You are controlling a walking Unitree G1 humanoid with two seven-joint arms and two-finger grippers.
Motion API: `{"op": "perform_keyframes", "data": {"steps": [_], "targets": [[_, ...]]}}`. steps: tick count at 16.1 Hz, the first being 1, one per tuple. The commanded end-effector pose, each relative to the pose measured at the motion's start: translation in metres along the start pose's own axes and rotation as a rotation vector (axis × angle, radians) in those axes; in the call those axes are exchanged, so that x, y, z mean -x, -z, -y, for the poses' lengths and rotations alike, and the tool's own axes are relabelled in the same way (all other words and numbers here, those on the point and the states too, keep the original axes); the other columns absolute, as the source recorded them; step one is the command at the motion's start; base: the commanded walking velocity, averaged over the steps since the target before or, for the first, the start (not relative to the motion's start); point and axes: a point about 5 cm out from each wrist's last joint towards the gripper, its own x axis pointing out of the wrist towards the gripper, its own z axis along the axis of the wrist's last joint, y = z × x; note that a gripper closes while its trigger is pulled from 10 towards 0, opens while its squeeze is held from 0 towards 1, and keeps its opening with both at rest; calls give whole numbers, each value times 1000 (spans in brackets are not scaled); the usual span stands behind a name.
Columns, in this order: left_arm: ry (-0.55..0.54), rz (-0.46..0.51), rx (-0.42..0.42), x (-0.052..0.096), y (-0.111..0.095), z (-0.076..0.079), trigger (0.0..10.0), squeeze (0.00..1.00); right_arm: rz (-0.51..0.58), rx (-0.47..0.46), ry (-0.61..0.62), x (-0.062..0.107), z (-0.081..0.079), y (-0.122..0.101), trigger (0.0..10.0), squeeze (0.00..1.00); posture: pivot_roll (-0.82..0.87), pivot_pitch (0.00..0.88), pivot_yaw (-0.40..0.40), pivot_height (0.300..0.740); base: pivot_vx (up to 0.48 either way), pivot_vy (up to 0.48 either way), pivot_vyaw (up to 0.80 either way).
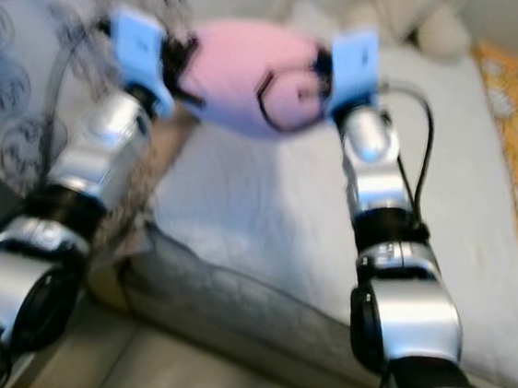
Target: Clean up the room
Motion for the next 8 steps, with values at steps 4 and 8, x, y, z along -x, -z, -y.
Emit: {"op": "perform_keyframes", "data": {"steps": [4, 8], "targets": [[-48, -238, 63, 21, 56, -11, 10000, 0, -128, -19, -2, 18, -15, 44, 10000, 0, 80, 0, -60, 740, 0, 0, 0], [-46, -426, 50, 58, 112, 0, 10000, 0, -358, -149, -68, 67, -58, 118, 10000, 0, 63, 0, -53, 740, 0, 0, 0]]}}
